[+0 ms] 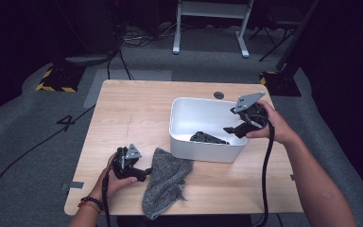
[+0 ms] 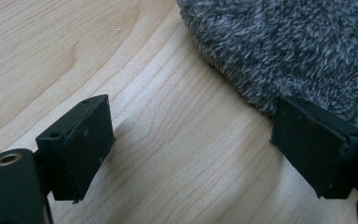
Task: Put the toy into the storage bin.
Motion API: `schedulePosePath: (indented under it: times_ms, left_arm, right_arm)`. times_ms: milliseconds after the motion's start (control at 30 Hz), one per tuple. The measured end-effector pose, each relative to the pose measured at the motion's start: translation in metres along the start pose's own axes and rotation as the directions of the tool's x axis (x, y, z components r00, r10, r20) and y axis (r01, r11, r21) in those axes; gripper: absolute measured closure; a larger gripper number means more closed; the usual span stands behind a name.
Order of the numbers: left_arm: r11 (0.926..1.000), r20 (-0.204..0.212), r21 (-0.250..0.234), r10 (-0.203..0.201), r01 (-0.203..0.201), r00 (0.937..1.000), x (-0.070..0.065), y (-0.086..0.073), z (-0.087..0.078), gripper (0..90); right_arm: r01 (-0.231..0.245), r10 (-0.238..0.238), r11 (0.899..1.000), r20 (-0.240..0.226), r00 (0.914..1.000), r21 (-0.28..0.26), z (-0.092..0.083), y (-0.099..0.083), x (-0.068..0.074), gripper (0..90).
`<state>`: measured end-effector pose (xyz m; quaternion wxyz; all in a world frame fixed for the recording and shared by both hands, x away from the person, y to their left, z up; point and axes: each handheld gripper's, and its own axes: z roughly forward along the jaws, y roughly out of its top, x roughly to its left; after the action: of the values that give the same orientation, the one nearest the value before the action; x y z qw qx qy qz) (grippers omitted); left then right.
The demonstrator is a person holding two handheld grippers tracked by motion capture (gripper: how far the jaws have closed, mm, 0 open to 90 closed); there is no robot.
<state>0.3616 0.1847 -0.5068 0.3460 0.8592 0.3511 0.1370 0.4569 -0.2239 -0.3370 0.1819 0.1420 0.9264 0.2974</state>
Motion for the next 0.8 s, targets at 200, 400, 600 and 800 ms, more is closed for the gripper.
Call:
schedulePosePath:
  times_ms: [200,400,600,800]
  left_arm:
    - [1.0,0.0,0.0,0.0,0.0,1.0,0.0,0.0,0.0,13.0]
    - [1.0,0.0,-0.002,-0.006,0.006,1.0,-0.001,0.0,0.0,13.3]
    - [1.0,0.001,0.001,-0.002,0.002,1.0,-0.001,0.0,0.0,13.4]
    - [1.0,0.001,0.001,-0.001,0.001,1.0,-0.001,0.0,0.0,13.4]
  right_arm:
    - [-0.009,0.01,0.998,0.019,0.9998,-0.064,-0.012,-0.008,0.005,24.6]
    - [-0.036,0.041,0.992,0.043,0.9982,-0.119,-0.024,-0.016,0.011,23.1]
    - [-0.05,0.062,0.985,0.065,0.996,-0.164,-0.038,-0.026,0.016,22.1]
    - [-0.063,0.082,0.979,0.092,0.9923,-0.192,-0.051,-0.038,0.022,22.2]
